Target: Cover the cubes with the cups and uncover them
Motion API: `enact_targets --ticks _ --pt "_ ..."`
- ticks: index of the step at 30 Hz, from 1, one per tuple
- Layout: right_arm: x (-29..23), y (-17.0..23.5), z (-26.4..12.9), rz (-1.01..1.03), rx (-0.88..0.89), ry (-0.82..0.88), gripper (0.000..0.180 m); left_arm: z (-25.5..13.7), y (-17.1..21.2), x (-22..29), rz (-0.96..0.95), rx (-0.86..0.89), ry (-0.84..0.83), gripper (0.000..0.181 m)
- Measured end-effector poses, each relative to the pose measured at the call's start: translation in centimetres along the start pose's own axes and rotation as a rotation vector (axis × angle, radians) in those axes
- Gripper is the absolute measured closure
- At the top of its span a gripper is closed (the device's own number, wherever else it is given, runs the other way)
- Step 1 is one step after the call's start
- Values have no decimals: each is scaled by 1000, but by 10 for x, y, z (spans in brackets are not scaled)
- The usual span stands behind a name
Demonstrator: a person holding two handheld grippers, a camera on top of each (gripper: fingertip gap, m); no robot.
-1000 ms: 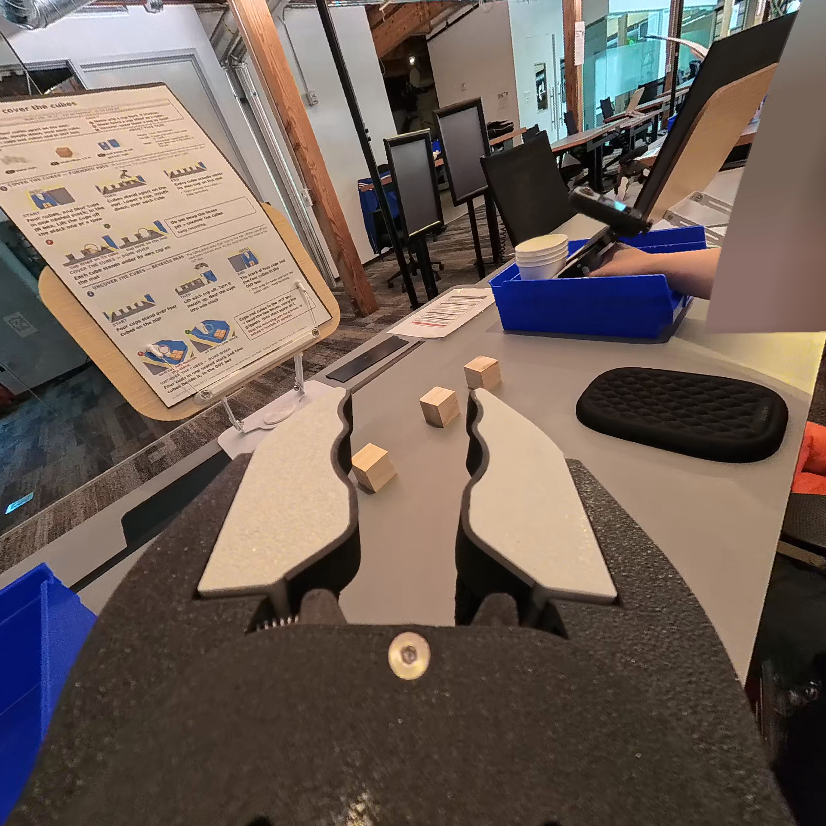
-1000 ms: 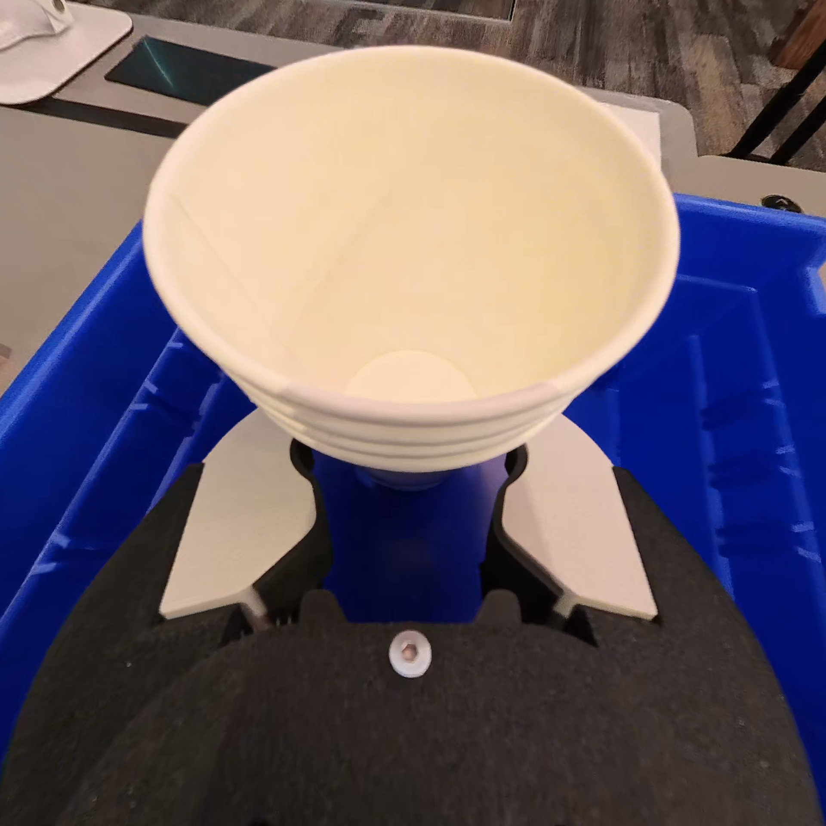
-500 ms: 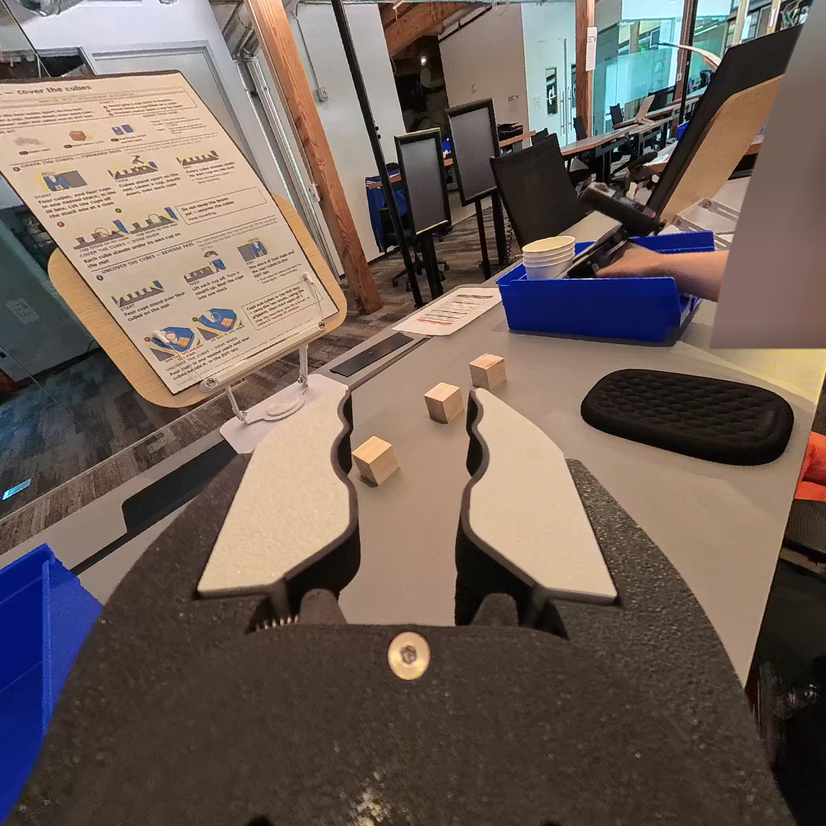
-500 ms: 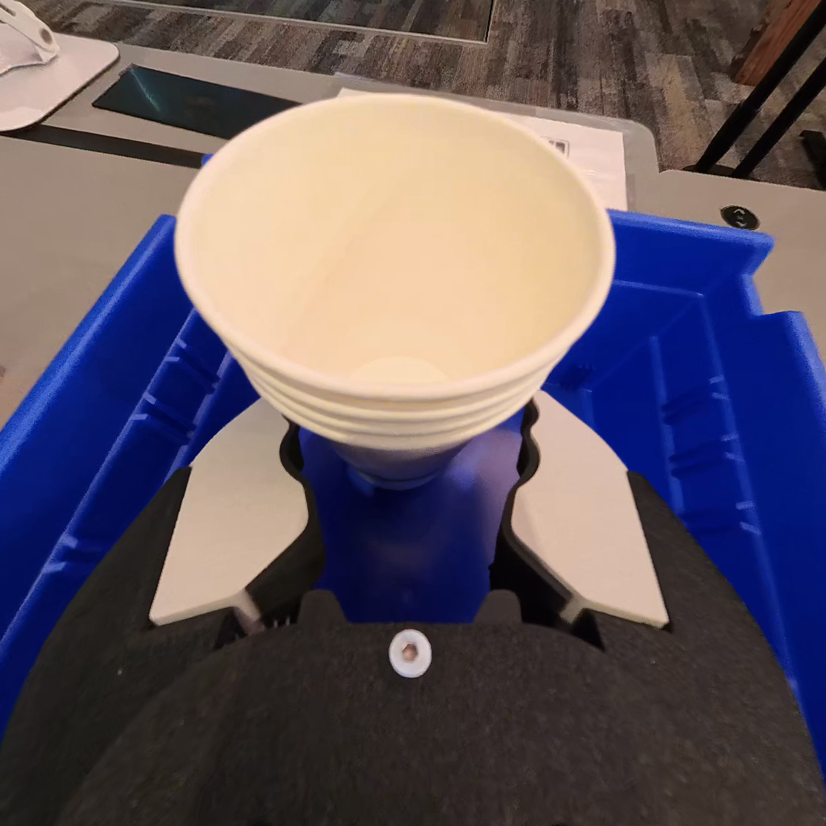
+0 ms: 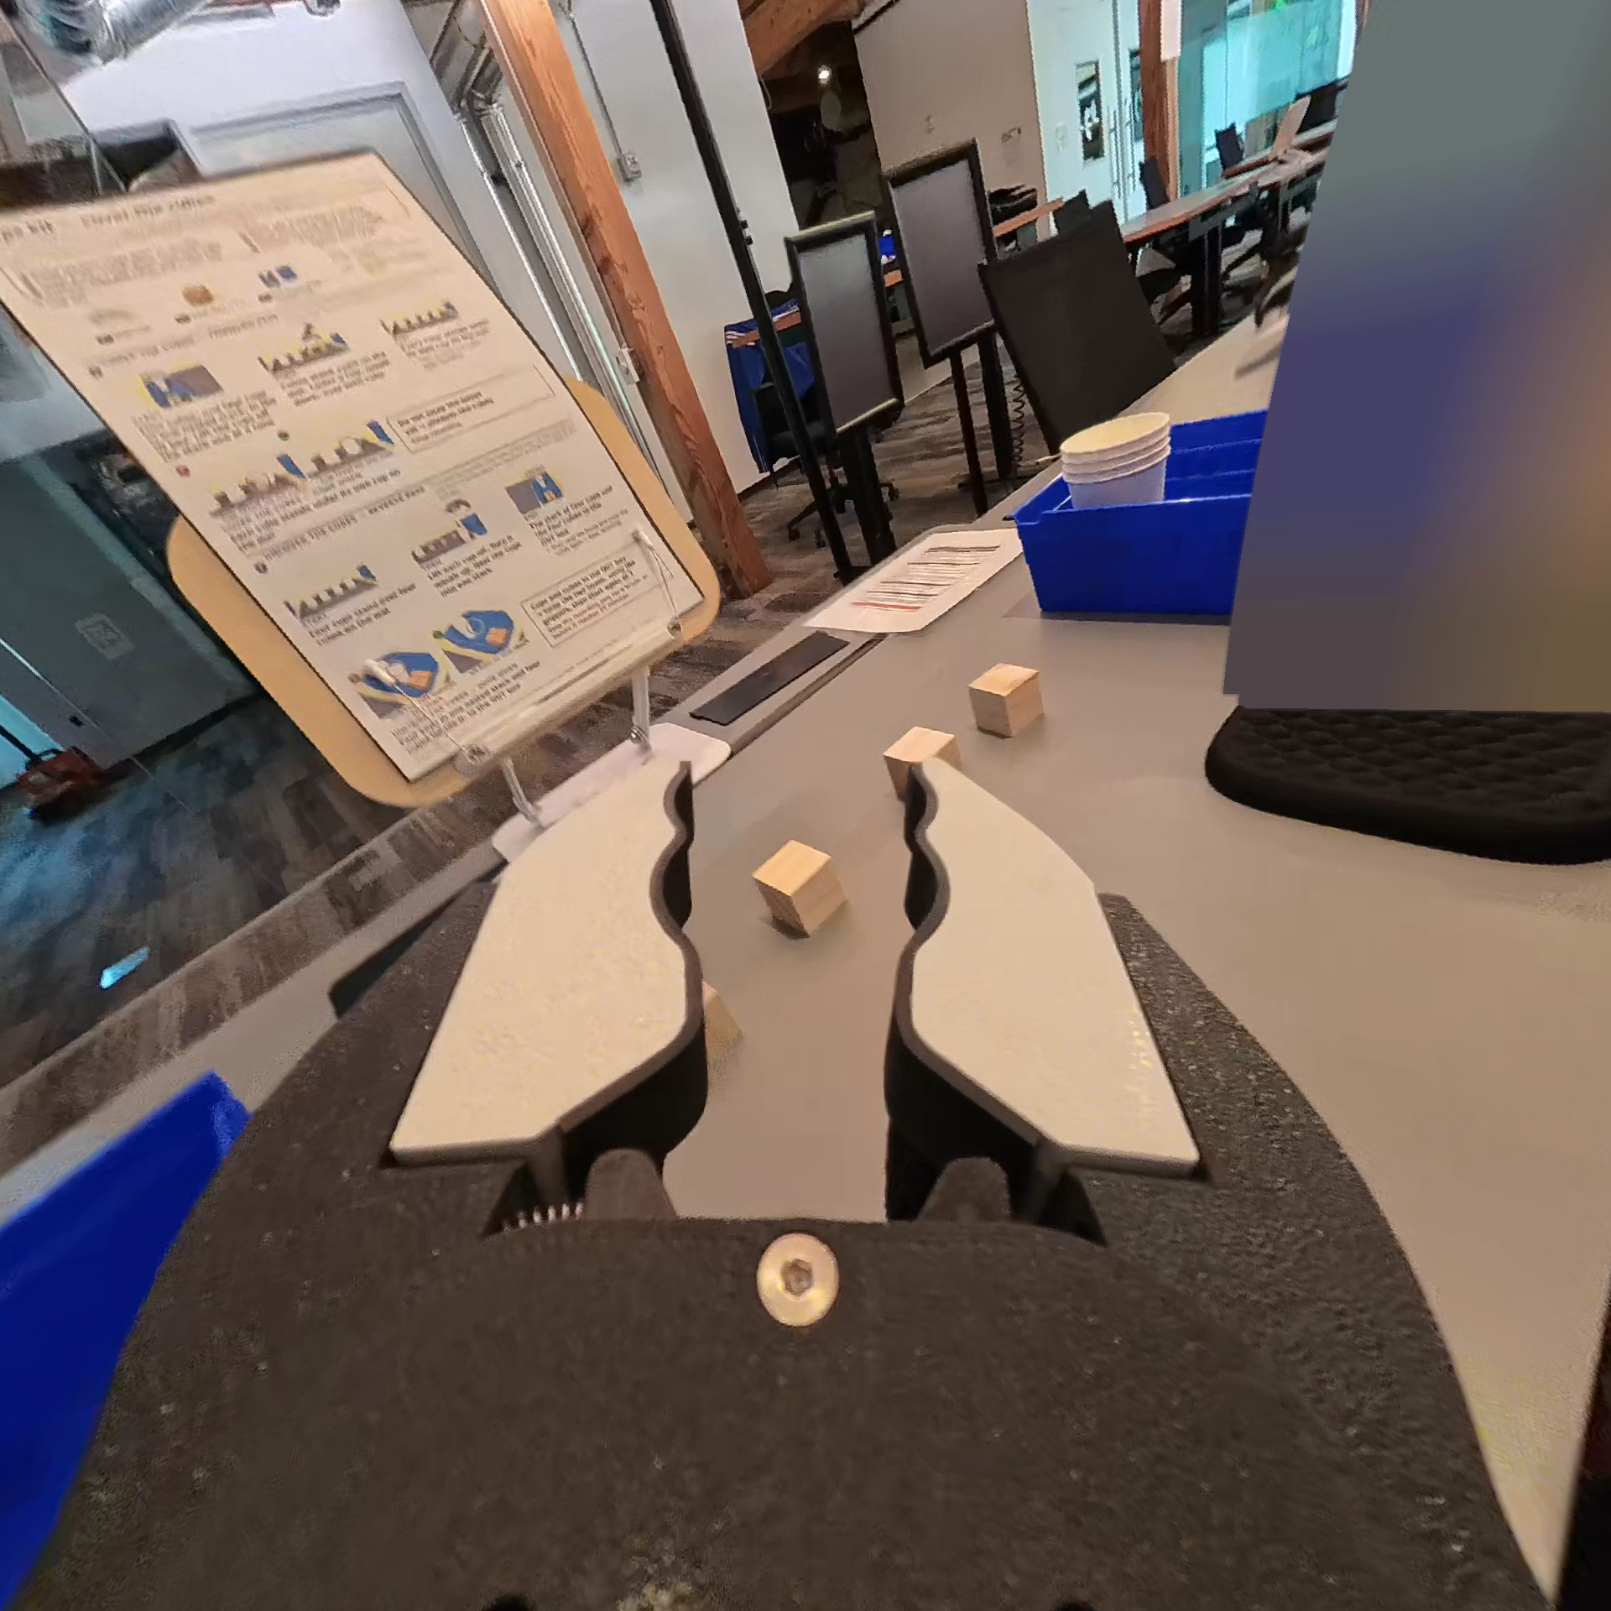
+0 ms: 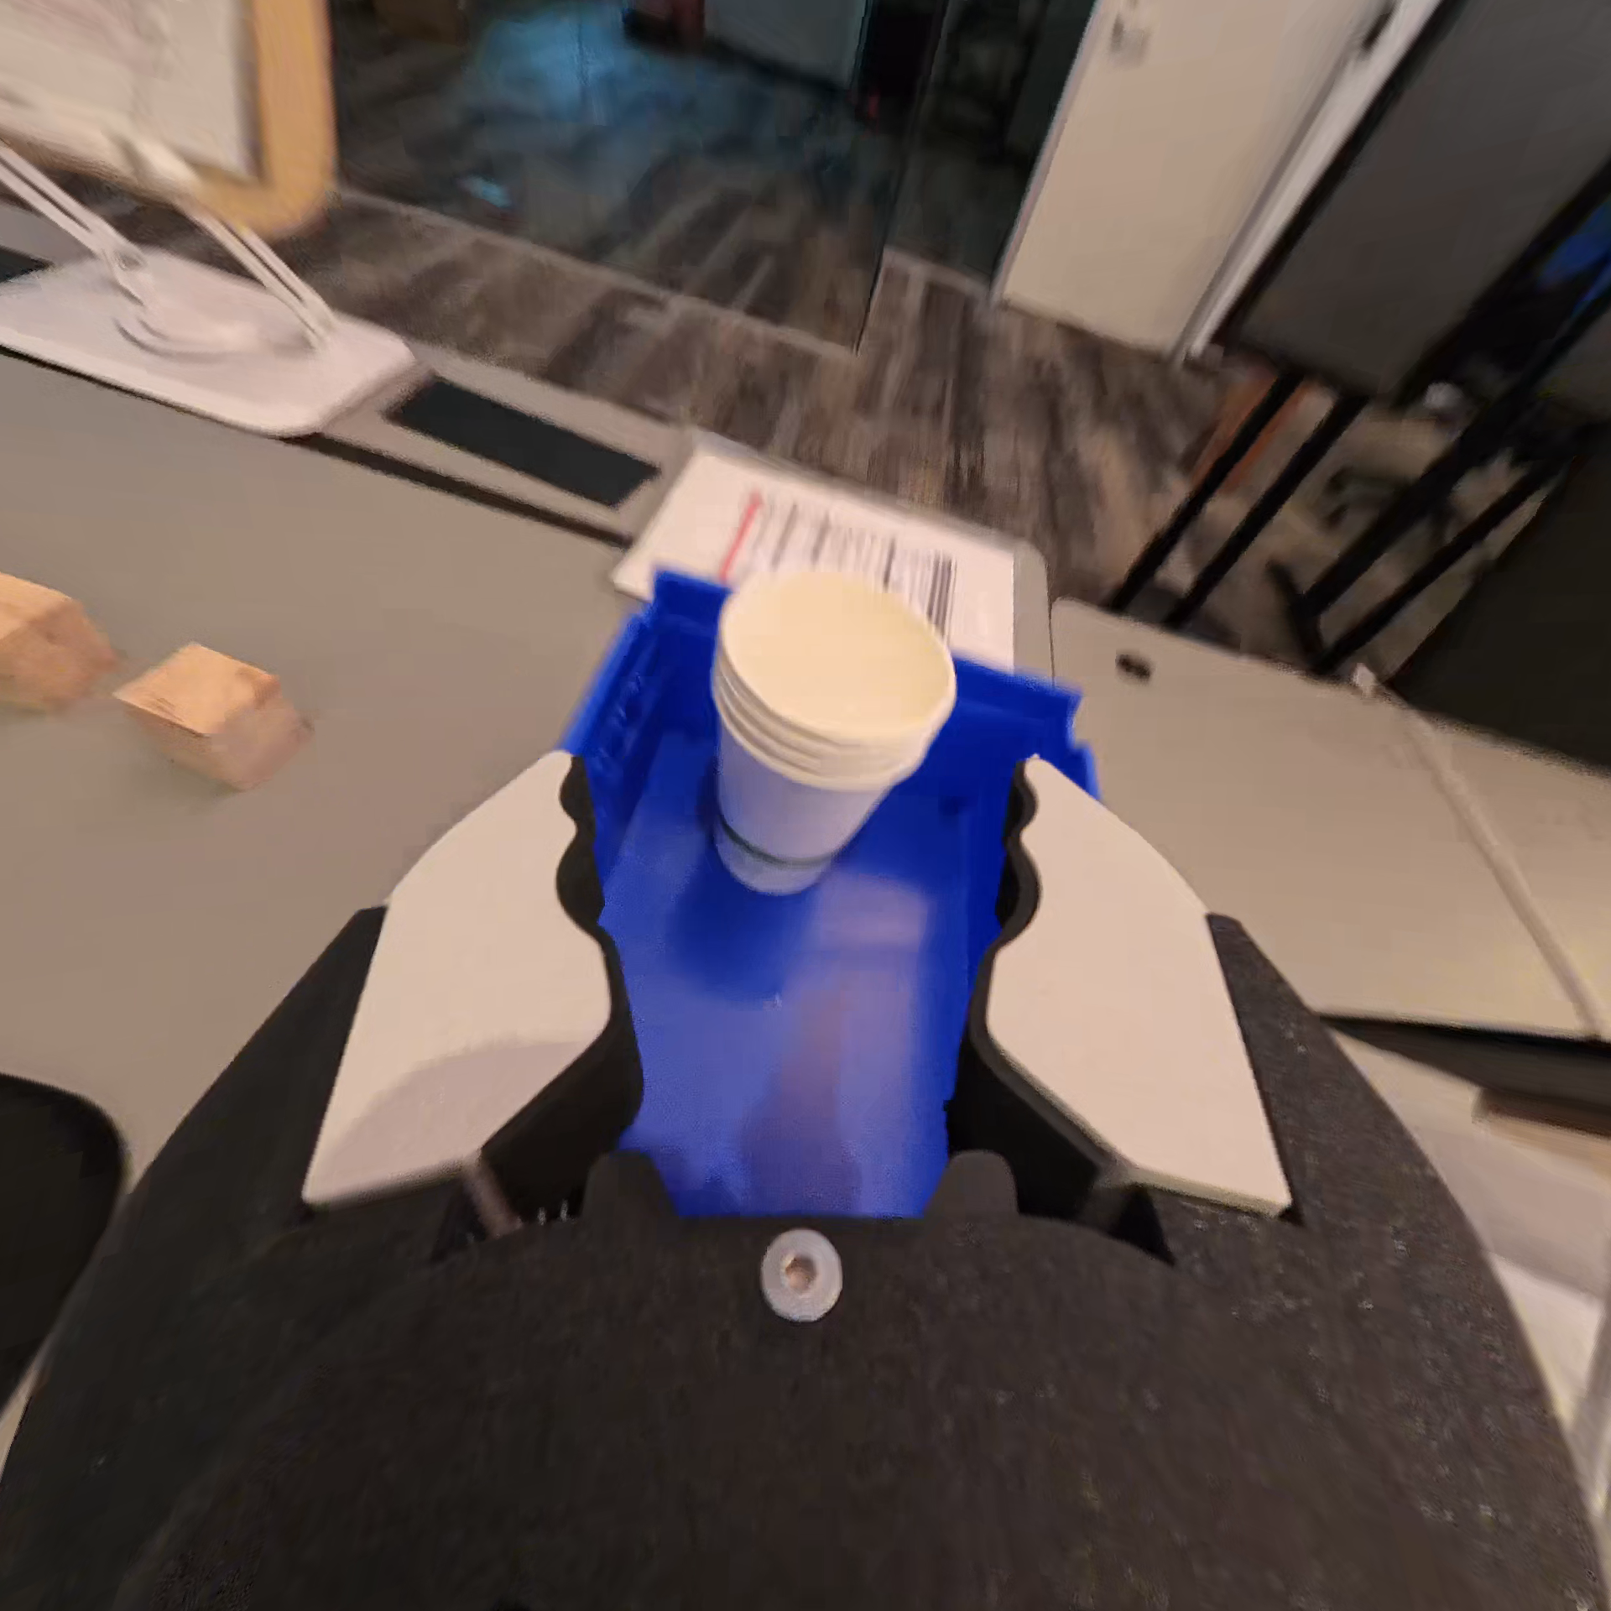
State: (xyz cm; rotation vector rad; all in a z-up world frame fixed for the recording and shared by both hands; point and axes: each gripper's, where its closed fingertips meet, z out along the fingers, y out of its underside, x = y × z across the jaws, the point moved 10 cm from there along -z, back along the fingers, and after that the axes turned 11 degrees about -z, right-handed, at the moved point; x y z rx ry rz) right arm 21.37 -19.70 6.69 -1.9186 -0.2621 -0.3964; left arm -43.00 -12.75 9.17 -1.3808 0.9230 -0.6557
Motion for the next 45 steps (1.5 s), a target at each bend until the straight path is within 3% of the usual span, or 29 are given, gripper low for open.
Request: enact_targets --ticks 3,6,8,14,18,21,29,35,45 --pt "-30 -58 -26 -102 177 -123 102 23 -30 -16 47 -23 62 140" --pt "-84 -100 -19 -230 198 -476 114 54 -67 -31 93 -17 78 136" --pt "-117 -112 1 -328 165 -622 119 73 -90 -35 111 21 72 136" --pt "-190 -101 81 -585 -122 -775 119 107 -118 -51 121 47 -52 129" --pt "-211 -93 118 -689 -301 -801 126 121 -92 -72 76 -2 -152 127" --pt "-217 -89 139 -777 -359 -804 124 127 -67 -82 12 9 -71 134" --pt "-230 -69 182 -852 -503 -907 119 128 -59 -86 -89 -7 51 133" --pt "-226 -59 193 -841 -534 -910 137 125 -61 -88 -99 12 58 133" --pt "-230 -57 196 -810 -533 -921 136 126 -57 -89 -97 -2 54 133"
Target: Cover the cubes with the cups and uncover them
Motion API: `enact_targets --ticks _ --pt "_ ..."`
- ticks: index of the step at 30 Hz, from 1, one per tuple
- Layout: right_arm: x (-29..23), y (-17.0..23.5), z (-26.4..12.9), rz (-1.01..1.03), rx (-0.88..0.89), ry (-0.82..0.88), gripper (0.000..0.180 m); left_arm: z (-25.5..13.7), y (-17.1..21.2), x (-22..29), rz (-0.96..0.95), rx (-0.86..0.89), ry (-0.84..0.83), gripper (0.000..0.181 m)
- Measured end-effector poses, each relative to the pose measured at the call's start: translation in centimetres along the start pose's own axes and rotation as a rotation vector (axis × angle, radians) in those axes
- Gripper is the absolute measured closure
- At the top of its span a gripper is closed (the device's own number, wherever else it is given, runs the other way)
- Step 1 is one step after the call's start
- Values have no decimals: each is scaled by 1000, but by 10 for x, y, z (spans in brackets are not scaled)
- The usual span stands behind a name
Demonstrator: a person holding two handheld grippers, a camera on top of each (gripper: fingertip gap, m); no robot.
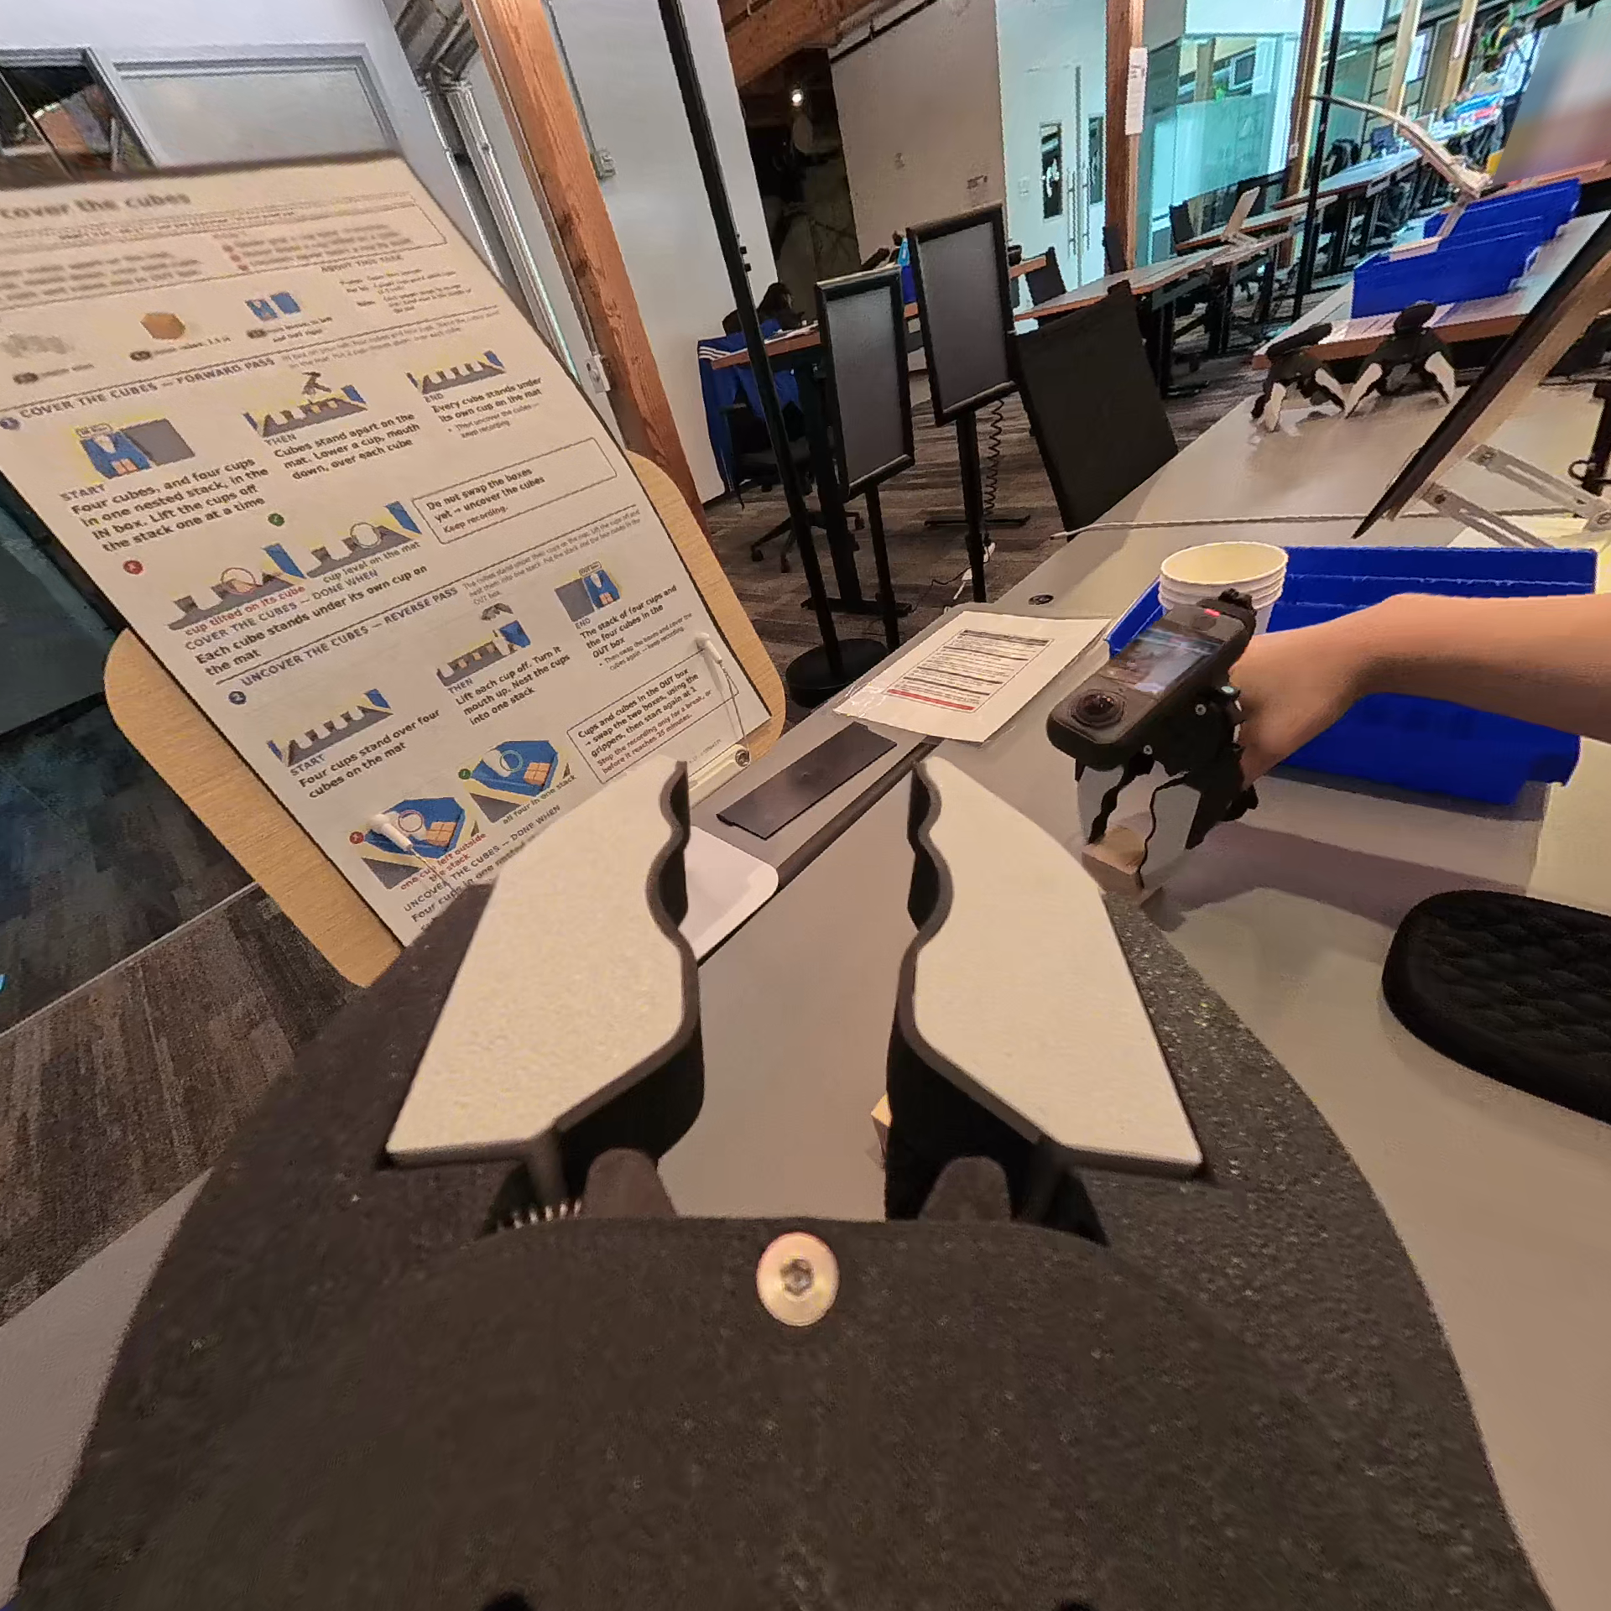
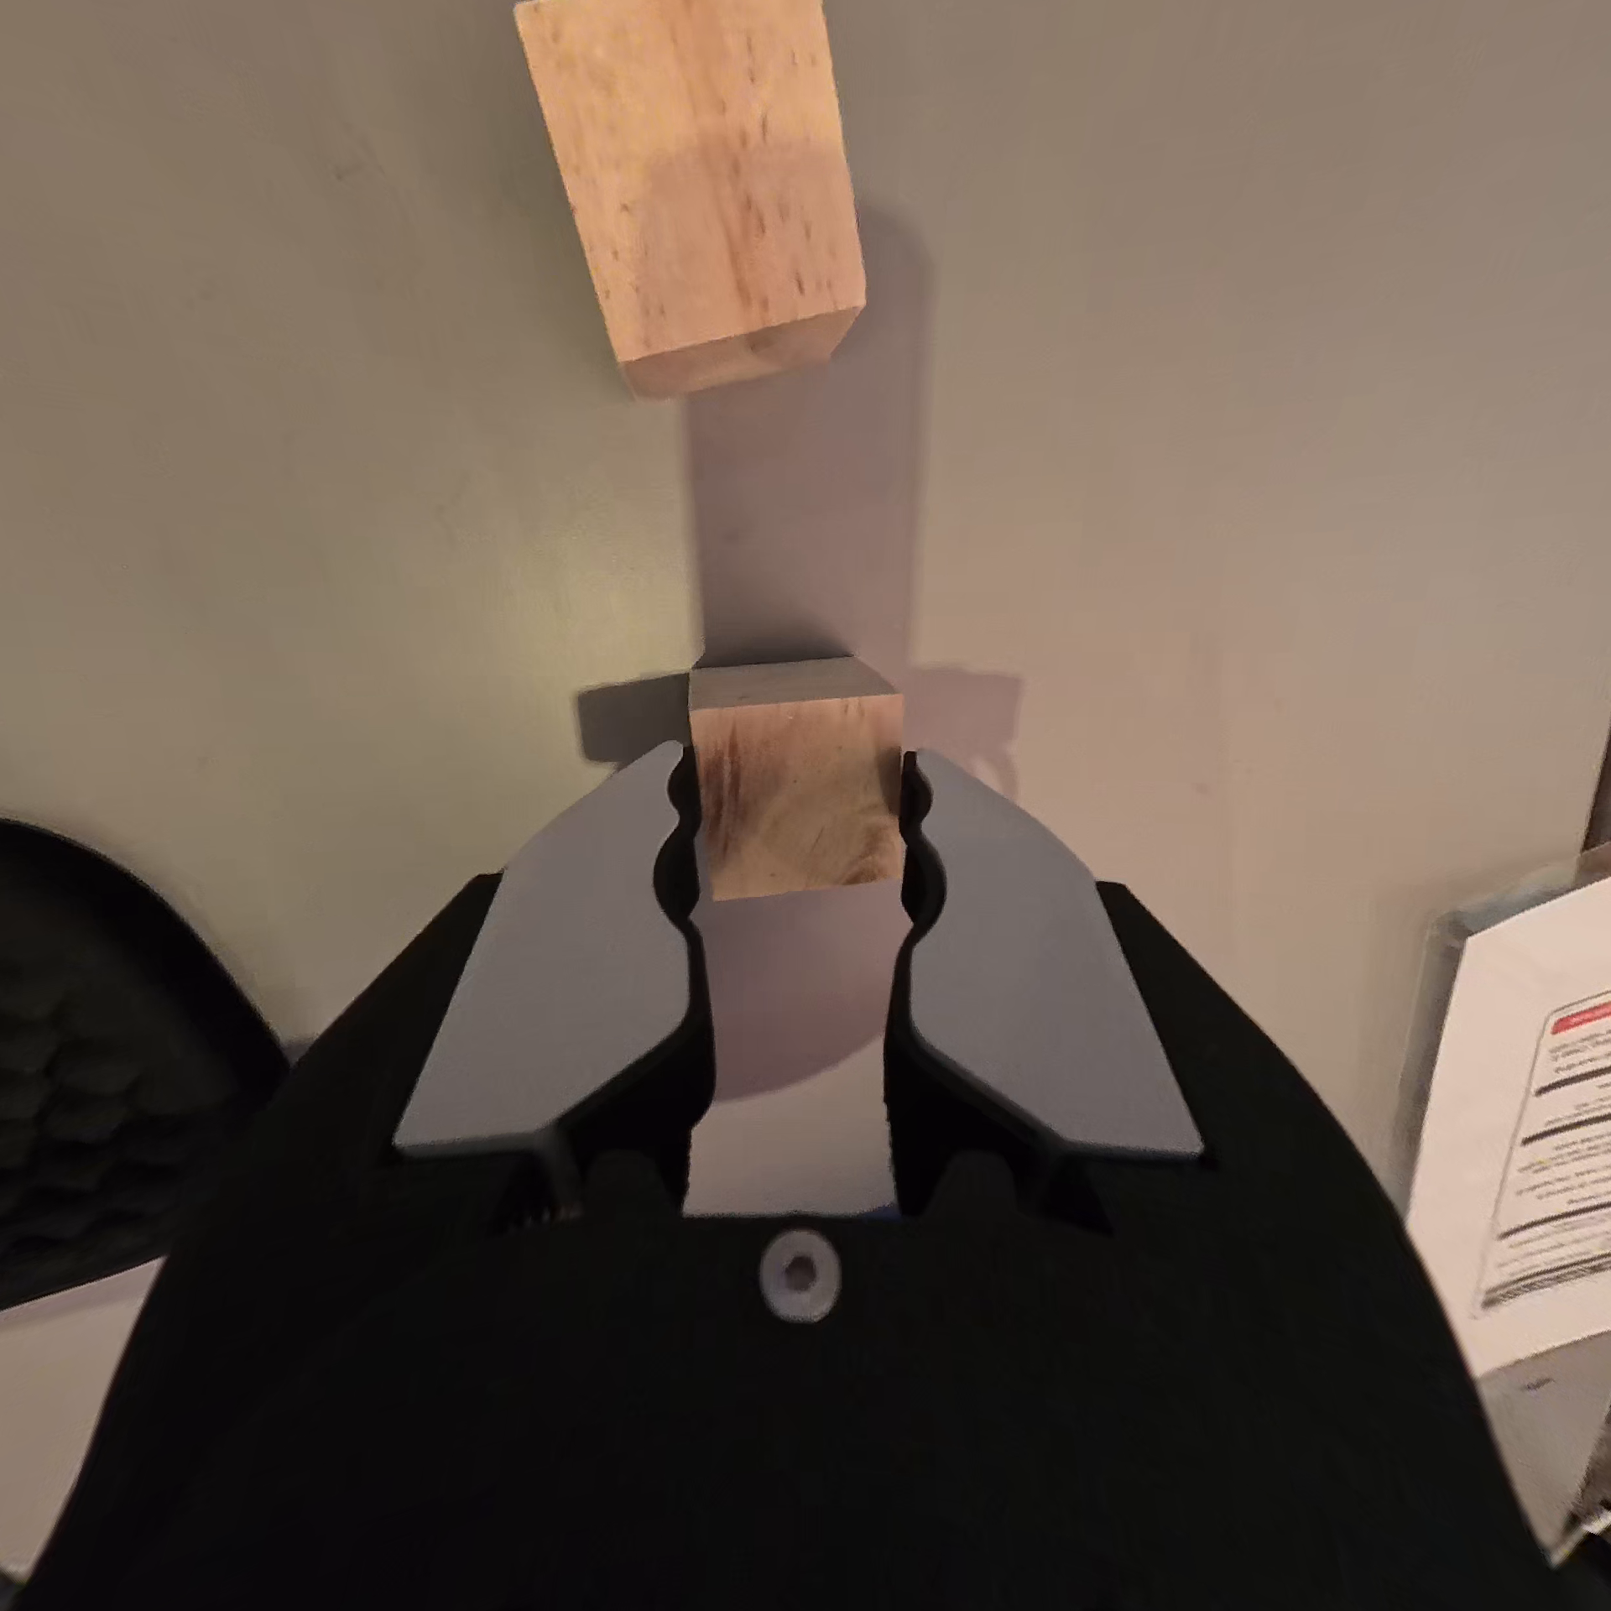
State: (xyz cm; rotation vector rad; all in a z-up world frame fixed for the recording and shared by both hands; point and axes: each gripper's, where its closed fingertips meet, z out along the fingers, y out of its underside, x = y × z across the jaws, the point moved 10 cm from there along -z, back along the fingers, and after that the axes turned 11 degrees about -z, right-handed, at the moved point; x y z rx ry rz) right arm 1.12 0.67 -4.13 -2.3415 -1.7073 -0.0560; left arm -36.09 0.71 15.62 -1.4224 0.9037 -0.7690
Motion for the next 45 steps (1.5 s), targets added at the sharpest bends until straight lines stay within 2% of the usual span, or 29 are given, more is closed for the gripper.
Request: enact_targets --ticks 4,8,11,14,16,18,22,25,36,40,45 --pt "-9 -1 -23 14 27 14 136 4 11 -2 60 -115 -9 133" --pt "-25 19 -93 53 63 145 136 9 16 -2 81 -173 -33 133" --pt "-40 68 -151 215 29 257 136 12 17 2 93 -205 -37 133" --pt "-59 135 -180 511 -28 313 136 12 16 7 145 -221 -69 133" --pt "-67 179 -178 739 -90 343 136 13 15 11 164 -222 -64 133" --pt "-74 212 -157 914 -119 273 136 13 15 13 166 -223 -48 132" --pt "-73 251 -107 1063 -140 214 136 10 13 11 140 -211 -53 133" --pt "-62 269 -86 1163 -127 201 136 4 13 8 125 -202 -49 133" --pt "-47 308 -67 1238 -252 207 136 -5 15 -5 97 -211 -94 133" --pt "-51 310 -64 1250 -194 237 136 -3 22 -13 93 -275 -137 134" --pt "-59 301 -87 1194 -94 347 121 -2 43 -32 102 -435 -166 130"
